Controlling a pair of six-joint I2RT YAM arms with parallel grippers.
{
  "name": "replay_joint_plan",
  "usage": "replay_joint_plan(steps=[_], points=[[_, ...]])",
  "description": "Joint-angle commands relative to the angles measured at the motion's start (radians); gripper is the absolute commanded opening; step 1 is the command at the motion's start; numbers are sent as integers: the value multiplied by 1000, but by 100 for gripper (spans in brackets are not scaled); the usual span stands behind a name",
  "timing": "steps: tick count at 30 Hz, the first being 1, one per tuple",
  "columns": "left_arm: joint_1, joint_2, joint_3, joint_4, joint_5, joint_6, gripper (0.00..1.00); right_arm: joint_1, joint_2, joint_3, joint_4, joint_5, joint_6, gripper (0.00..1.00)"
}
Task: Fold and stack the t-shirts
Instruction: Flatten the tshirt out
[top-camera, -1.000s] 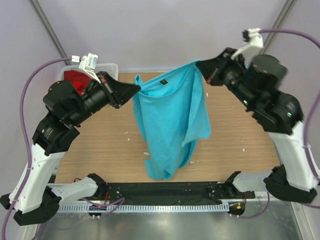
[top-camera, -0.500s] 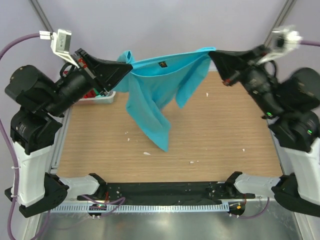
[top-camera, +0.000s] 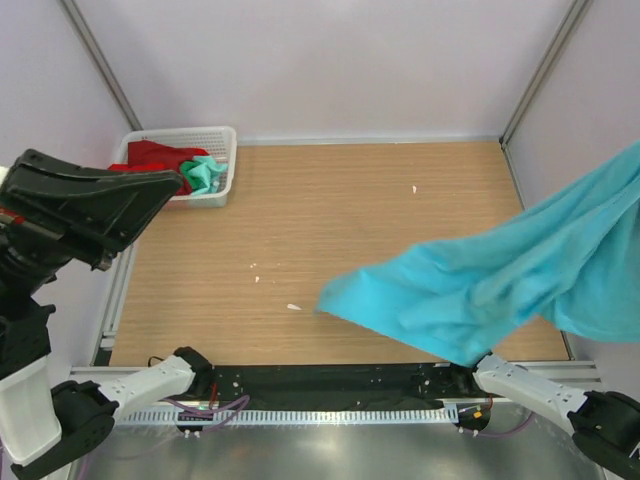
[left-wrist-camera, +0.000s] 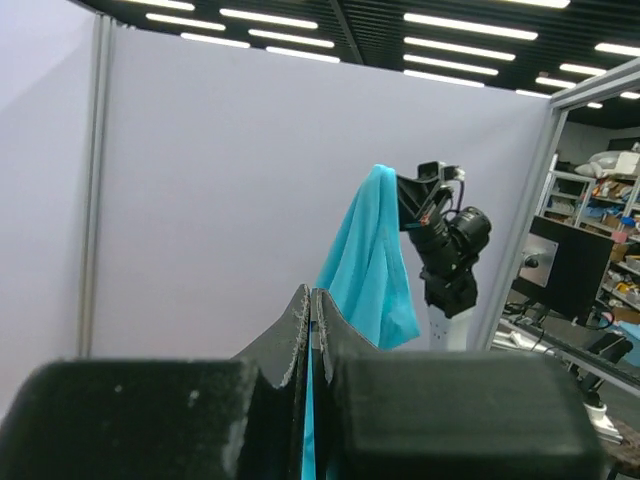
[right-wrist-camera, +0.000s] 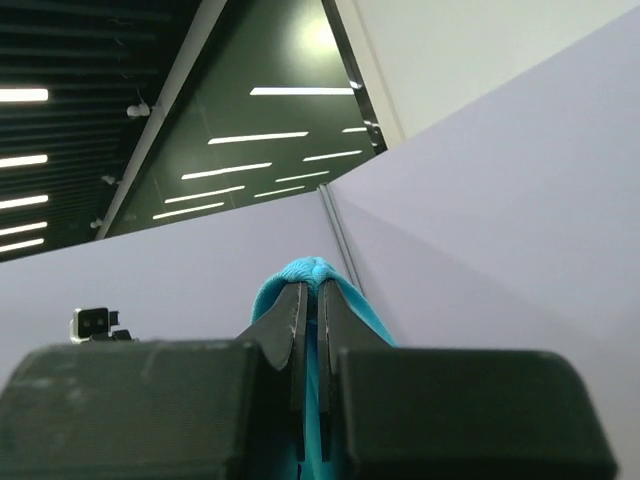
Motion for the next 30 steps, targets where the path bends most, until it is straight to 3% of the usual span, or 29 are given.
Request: replay_joint_plan(steps=[1, 3, 10, 14, 16, 18, 19, 22, 25, 30], points=[[3, 41, -43, 76, 28, -61, 0, 0, 151, 9, -48, 35, 58, 1], [3, 45, -94, 47, -25, -54, 0, -1, 214, 16, -53, 27, 52, 1], [3, -61, -357, -151, -234, -19, 31, -1, 509, -180, 125, -30, 8, 1], [3, -132, -435, -318, -383, 17, 46, -6, 717, -262, 225, -130, 20, 1], [3, -153, -442, -430, -467, 23, 53, -7, 840, -258, 218, -152, 64, 20], [3, -166, -467, -530, -542, 15, 60, -19, 964, -189, 53, -170, 75, 29], [3, -170, -479, -553, -568, 18, 62, -32, 991, -137, 5, -170, 70, 41], [5, -146, -514, -625, -566, 26, 65, -65, 1034, -101, -169, -158, 21, 55], [5, -52, -591, -628, -442, 34, 64, -125, 999, -153, -295, -177, -3, 60], [3, 188, -758, -448, -226, -14, 62, -236, 827, -496, -355, -239, -11, 66]])
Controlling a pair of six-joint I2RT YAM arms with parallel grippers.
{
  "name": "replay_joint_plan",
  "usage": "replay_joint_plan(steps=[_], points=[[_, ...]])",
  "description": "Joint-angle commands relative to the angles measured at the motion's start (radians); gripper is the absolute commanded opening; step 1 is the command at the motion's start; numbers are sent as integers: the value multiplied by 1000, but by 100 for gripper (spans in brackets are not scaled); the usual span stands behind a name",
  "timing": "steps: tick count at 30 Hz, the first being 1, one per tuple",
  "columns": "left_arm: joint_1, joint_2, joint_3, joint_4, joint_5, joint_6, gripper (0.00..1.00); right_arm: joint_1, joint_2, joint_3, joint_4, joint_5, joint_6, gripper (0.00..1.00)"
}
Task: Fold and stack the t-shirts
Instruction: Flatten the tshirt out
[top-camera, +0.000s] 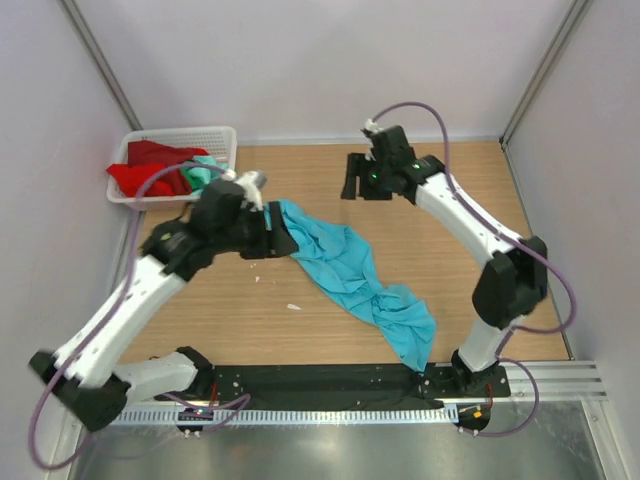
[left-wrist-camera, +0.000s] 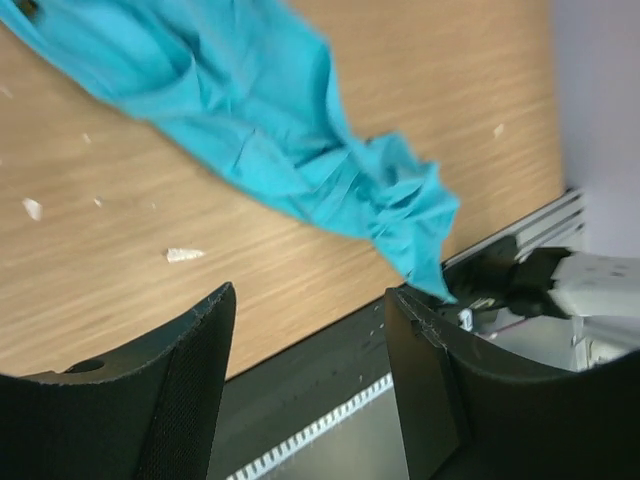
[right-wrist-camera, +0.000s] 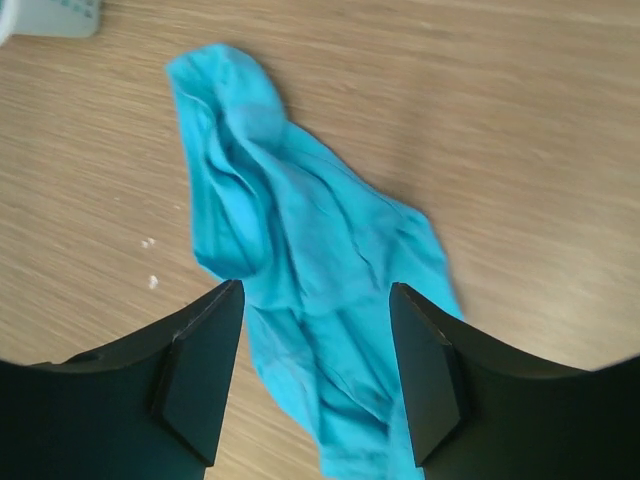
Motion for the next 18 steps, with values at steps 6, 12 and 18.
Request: replay_joint_plan(steps=[6, 12, 18], points=[[-69, 519, -6, 188, 299, 10, 60, -182, -428, -546, -94, -93, -14, 70], [-137, 787, 125, 96, 241, 51, 61, -196, -556, -775, -28, -251, 73, 76], [-138, 853, 117, 80, 233, 43, 66, -194, -593, -918, 59, -303, 139, 78]])
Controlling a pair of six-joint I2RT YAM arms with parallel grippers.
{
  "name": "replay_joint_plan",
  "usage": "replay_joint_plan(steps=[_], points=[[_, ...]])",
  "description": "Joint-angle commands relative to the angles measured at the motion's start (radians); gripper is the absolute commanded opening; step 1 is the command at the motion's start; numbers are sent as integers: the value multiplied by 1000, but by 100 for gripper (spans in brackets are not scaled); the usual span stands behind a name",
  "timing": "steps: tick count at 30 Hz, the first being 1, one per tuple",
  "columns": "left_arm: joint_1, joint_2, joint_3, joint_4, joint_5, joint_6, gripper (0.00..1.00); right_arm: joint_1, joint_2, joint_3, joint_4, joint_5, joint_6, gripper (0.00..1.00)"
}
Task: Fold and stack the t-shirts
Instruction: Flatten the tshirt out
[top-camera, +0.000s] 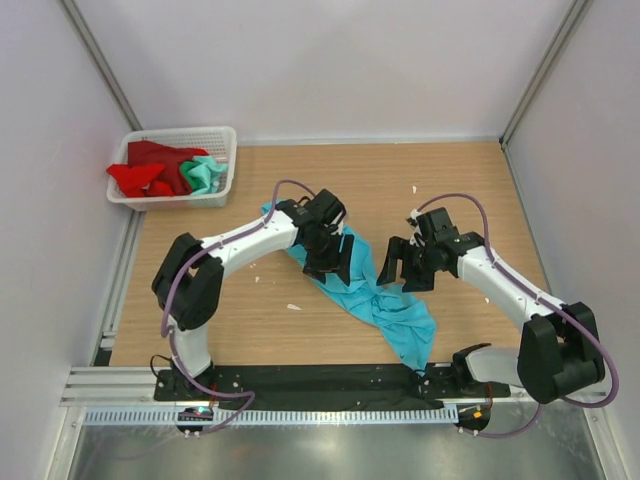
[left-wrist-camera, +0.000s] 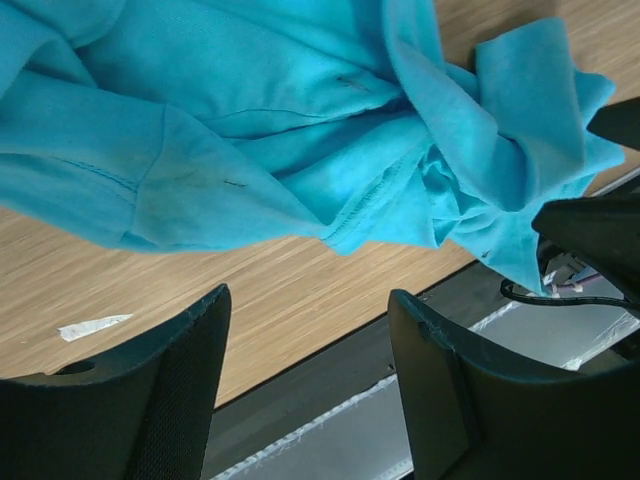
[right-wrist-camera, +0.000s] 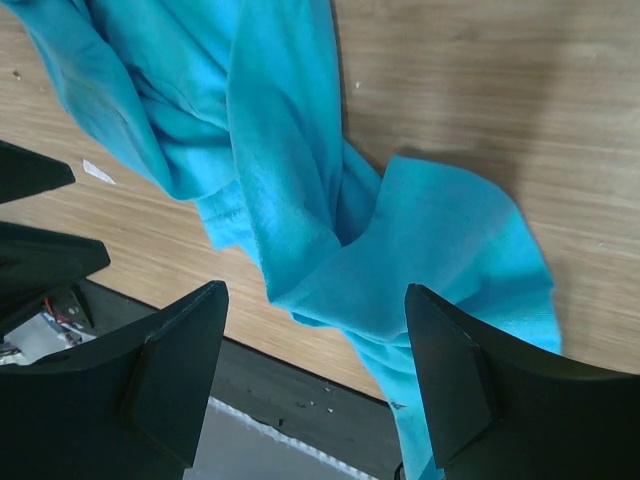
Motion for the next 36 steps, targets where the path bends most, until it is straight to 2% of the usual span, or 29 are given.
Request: replay_joint_plan(steps=[1, 5, 8, 10, 12, 16, 17, 18, 19, 20, 23, 30, 32, 36], points=[[6, 35, 30, -44, 22, 7, 66, 7, -30, -39, 88, -74, 57, 77], [8, 61, -1, -19, 27, -10, 68, 22, -4, -60, 100, -44, 51, 75], [8, 104, 18, -27, 12, 7, 64, 22, 34, -60, 113, -4, 53, 64], [11, 130, 36, -22, -5, 10, 59, 21, 53, -51, 117, 16, 54, 61], [14, 142, 48, -22, -17, 13, 49, 22, 73, -39, 127, 30, 54, 51], [20, 148, 62, -36, -23, 24, 31, 22, 102, -37, 145, 9, 64, 45], [23, 142, 61, -38, -25, 27, 19, 22, 107, -39, 156, 5, 70, 40], [28, 139, 58, -38, -28, 27, 11, 22, 110, -46, 162, 1, 82, 37], [31, 124, 55, -38, -31, 32, 3, 22, 111, -49, 166, 4, 87, 31], [40, 116, 53, -41, -37, 35, 0, 22, 110, -50, 170, 14, 88, 20], [66, 69, 48, -48, -53, 46, 0, 22, 104, -24, 145, 65, 85, 1], [132, -129, -2, -110, -114, 76, 0, 21, 30, 56, 30, 200, 51, 1], [158, -195, -63, -154, -134, 79, 0, 12, 15, 79, -7, 243, 32, 1], [212, -446, -215, -216, -181, 55, 0, -15, -8, 116, -8, 260, 22, 1]])
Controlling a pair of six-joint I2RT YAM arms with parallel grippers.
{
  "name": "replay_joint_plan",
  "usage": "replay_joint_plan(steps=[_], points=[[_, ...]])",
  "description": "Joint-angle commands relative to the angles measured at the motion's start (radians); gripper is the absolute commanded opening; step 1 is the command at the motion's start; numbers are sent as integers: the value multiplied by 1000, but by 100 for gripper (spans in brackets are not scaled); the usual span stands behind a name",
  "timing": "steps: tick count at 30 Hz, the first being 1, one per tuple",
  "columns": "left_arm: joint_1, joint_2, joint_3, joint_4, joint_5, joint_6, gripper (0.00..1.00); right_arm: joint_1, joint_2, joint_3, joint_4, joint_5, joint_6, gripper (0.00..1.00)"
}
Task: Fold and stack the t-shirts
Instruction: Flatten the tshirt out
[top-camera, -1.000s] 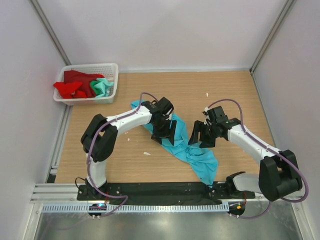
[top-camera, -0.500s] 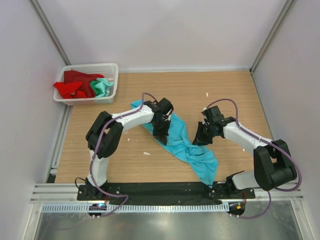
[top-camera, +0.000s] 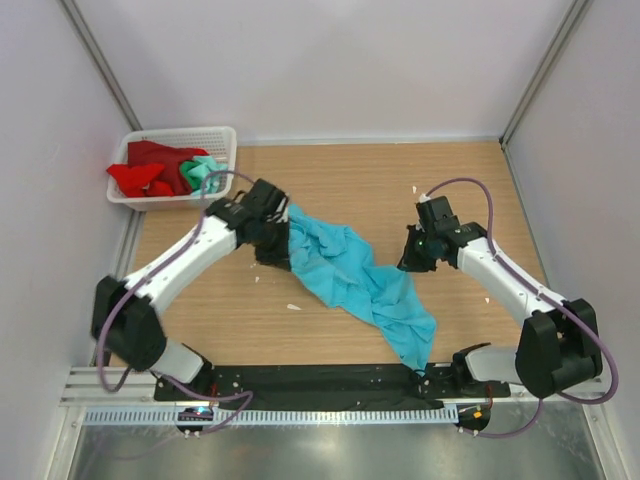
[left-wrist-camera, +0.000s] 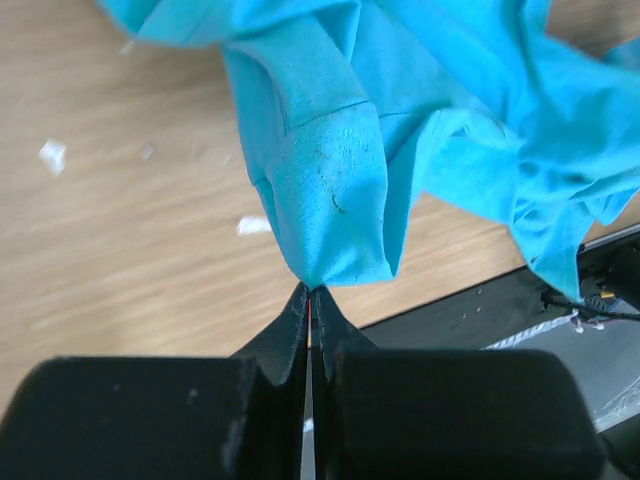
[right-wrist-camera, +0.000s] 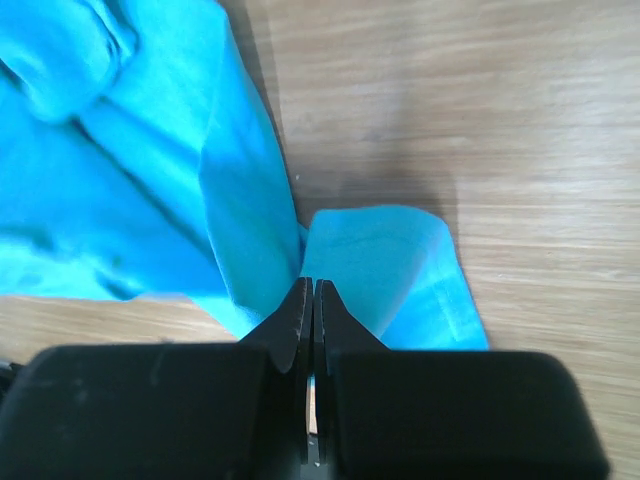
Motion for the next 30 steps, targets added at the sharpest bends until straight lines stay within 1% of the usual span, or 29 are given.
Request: replay_joint_plan(steps=[1, 2, 3, 4, 5, 7, 8, 11, 13, 14, 15, 16, 17, 19, 20, 21, 22, 23, 24, 25, 26, 27, 28, 29, 30], points=[[49, -201, -105, -129, -56, -4, 0, -18, -35, 71, -26, 59, -26, 1], [59, -240, -148, -144, -64, -13, 0, -21, -21, 105, -24, 73, -32, 1], [68, -277, -160, -161, -73, -26, 0, -23, -9, 124, -29, 82, -38, 1], [83, -348, -170, -193, -99, -31, 0, -26, 2, 140, -26, 91, -41, 1], [88, -376, -183, -210, -116, -34, 0, -31, 12, 169, -16, 111, -43, 1], [112, -442, -185, -271, -168, -45, 0, -52, 57, 200, 11, 117, -47, 1], [122, -462, -182, -293, -176, -50, 0, -61, 78, 241, 16, 117, -52, 1], [152, -533, -180, -342, -263, -77, 0, -98, 189, 340, 54, 117, -69, 1], [168, -559, -176, -373, -297, -92, 0, -120, 297, 397, 97, 117, -90, 1], [169, -579, -176, -377, -306, -105, 0, -123, 337, 470, 102, 117, -101, 1], [171, -587, -179, -389, -306, -111, 0, -124, 377, 513, 103, 117, -112, 1], [171, -593, -182, -403, -304, -119, 0, -127, 466, 560, 91, 157, -132, 1], [171, -610, -185, -417, -303, -132, 0, -126, 501, 654, 82, 172, -138, 1], [171, -637, -212, -440, -309, -146, 0, -127, 587, 742, 36, 201, -147, 1], [171, -656, -220, -446, -308, -157, 7, -127, 601, 803, 24, 203, -147, 1], [171, -674, -228, -458, -288, -162, 19, -127, 605, 818, 14, 197, -146, 4], [171, -683, -233, -465, -266, -163, 44, -126, 603, 829, -18, 196, -142, 19], [171, -691, -233, -468, -245, -166, 53, -124, 583, 829, -38, 197, -139, 28], [171, -708, -231, -465, -228, -166, 61, -120, 568, 822, -58, 191, -144, 32], [171, -714, -228, -459, -214, -166, 71, -114, 540, 803, -85, 192, -146, 40], [171, -717, -211, -460, -222, -168, 83, -106, 473, 730, -88, 202, -150, 45], [171, -717, -200, -459, -235, -163, 86, -79, 426, 681, -87, 200, -153, 49], [171, -703, -187, -453, -252, -156, 86, -63, 386, 629, -79, 193, -156, 52], [171, -693, -177, -437, -255, -145, 84, -39, 349, 534, -81, 194, -156, 56], [171, -679, -182, -384, -251, -133, 82, 4, 274, 489, -84, 209, -155, 58]])
